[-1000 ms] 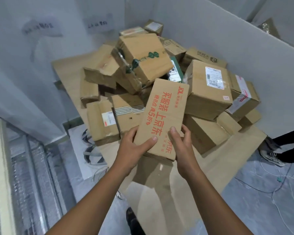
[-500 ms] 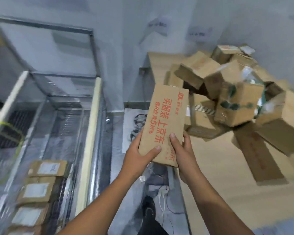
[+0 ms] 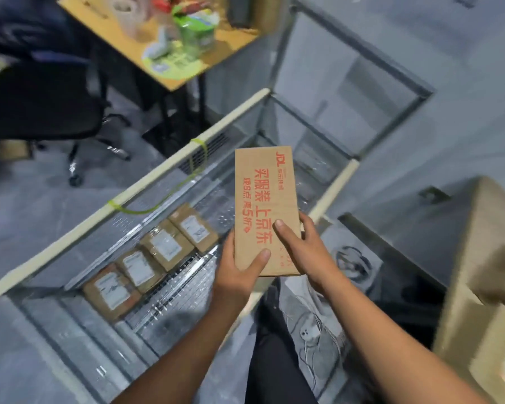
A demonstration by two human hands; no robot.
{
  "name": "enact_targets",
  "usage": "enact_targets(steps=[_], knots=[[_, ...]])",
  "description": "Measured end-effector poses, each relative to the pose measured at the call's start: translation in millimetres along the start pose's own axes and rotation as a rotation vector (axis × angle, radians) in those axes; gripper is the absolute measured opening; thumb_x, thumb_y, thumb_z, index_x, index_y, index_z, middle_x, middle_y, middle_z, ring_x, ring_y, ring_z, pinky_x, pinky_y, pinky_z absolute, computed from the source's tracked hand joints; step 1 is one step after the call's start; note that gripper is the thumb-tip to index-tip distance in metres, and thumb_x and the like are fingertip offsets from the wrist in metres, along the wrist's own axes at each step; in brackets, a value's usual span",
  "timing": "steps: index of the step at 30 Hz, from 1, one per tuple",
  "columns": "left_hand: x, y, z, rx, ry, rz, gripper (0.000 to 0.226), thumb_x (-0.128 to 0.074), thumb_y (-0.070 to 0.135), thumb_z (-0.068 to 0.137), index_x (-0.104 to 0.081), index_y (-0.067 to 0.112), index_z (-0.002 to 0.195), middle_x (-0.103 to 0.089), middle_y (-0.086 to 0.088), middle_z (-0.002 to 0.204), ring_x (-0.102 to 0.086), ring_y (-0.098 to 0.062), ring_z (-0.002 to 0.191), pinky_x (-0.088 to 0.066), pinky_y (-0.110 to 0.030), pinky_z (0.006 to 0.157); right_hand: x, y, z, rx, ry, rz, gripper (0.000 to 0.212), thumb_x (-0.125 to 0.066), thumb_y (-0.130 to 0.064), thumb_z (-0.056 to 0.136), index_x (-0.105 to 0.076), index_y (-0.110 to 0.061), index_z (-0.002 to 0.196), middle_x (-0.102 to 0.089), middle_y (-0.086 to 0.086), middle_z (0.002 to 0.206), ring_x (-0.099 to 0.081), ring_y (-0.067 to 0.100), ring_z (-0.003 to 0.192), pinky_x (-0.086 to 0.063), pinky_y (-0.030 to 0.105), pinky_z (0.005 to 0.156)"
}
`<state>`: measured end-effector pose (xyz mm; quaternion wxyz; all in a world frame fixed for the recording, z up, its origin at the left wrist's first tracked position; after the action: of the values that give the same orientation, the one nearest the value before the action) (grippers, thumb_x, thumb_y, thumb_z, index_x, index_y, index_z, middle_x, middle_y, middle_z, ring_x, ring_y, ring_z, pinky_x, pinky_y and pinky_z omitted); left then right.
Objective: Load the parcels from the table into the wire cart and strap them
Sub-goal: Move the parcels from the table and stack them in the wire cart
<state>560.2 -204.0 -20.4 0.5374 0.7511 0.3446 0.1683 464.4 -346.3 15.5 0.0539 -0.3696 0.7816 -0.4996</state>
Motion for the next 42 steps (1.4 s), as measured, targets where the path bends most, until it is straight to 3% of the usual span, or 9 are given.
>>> enact_targets(steps=[6,11,17,23,28,33,36,39,42], knots=[[14,-59,122,0.241,0.176,0.05,0.077,-0.079,0.067,0.076,-0.044,0.048,0.143,-0.065,0.02,0.131,-0.067,0.003,0.109,-0.056,-0.02,0.087,-44,17,188,-0.146,-0.248,-0.292,0.076,-0.077,-0.061,0.083,-0.042,-0.034,0.144,-0.073,-0.009,0.109,-0.074,0.016,0.093,-0.061,0.041,0.085],[9,-139,216,0.447,0.282,0.046,0.092,-0.065,0.079,0.072,-0.043,0.037,0.151,-0.055,0.011,0.149,-0.056,-0.011,0.128,-0.046,-0.034,0.103,-55,69,335,-0.201,-0.443,-0.566,0.054,-0.079,-0.05,0.085,-0.048,-0.037,0.127,-0.075,-0.006,0.101,-0.076,0.018,0.082,-0.062,0.041,0.075],[58,-255,316,0.422,0.503,0.535,0.092,-0.06,0.078,0.084,-0.041,0.024,0.157,-0.038,-0.008,0.161,-0.037,-0.029,0.149,-0.04,-0.052,0.118,-104,168,472,-0.152,-0.566,-0.673,0.069,-0.076,-0.045,0.091,-0.041,-0.034,0.149,-0.069,-0.012,0.108,-0.068,0.008,0.087,-0.054,0.019,0.065],[89,-360,406,0.226,0.474,1.067,0.094,-0.039,0.079,0.092,-0.037,0.012,0.158,-0.036,-0.015,0.164,-0.012,-0.029,0.159,-0.008,-0.058,0.128,-188,277,563,-0.038,-0.613,-0.579,0.047,-0.078,-0.038,0.091,-0.051,-0.047,0.129,-0.071,-0.005,0.116,-0.068,0.026,0.109,-0.054,0.051,0.1],[99,-428,451,0.418,0.358,1.153,0.096,-0.019,0.089,0.086,0.023,0.038,0.156,0.055,0.003,0.152,0.052,-0.022,0.139,0.028,-0.043,0.121,-234,337,585,-0.035,-0.564,-0.777,0.073,-0.064,-0.069,0.088,-0.045,-0.034,0.15,-0.061,-0.003,0.109,-0.066,0.026,0.097,-0.057,0.035,0.087],[96,-450,464,0.481,0.461,1.06,0.098,-0.028,0.088,0.081,0.022,0.045,0.152,0.027,-0.008,0.17,0.03,-0.035,0.155,0.025,-0.048,0.121,-242,363,594,-0.042,-0.569,-0.875,0.055,-0.06,-0.062,0.094,-0.068,-0.015,0.119,-0.064,0.002,0.097,-0.066,0.03,0.11,-0.054,0.036,0.094],[98,-448,466,0.525,0.445,1.054,0.102,-0.026,0.089,0.081,0.018,0.042,0.16,0.031,-0.007,0.169,0.032,-0.034,0.154,0.023,-0.05,0.122,-245,348,593,0.044,-0.59,-0.903,0.076,-0.049,-0.08,0.085,-0.061,-0.024,0.134,-0.068,0.007,0.122,-0.065,0.031,0.115,-0.055,0.043,0.098],[104,-428,462,0.554,0.384,1.004,0.104,-0.045,0.085,0.086,0.012,0.043,0.162,0.028,-0.006,0.17,0.028,-0.032,0.156,0.019,-0.048,0.124,-242,322,582,0.121,-0.591,-0.869,0.067,-0.052,-0.081,0.078,-0.056,-0.041,0.133,-0.065,-0.015,0.107,-0.064,0.021,0.107,-0.057,0.032,0.081],[104,-389,443,0.529,0.337,0.931,0.098,-0.049,0.083,0.087,-0.015,0.034,0.165,0.001,-0.015,0.174,-0.003,-0.035,0.16,-0.005,-0.044,0.127,-230,283,565,0.105,-0.569,-0.996,0.083,-0.049,-0.079,0.086,-0.045,-0.027,0.151,-0.06,0.008,0.134,-0.056,0.033,0.123,-0.052,0.039,0.091]])
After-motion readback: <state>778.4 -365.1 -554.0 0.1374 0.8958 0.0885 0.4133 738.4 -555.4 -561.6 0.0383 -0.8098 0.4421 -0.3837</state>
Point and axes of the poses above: each hand's wrist, its own z-axis towards the middle knuckle, its own x-axis out of the back of the hand, y = z × x, the point moved 2 cm from there along z, towards the middle knuckle
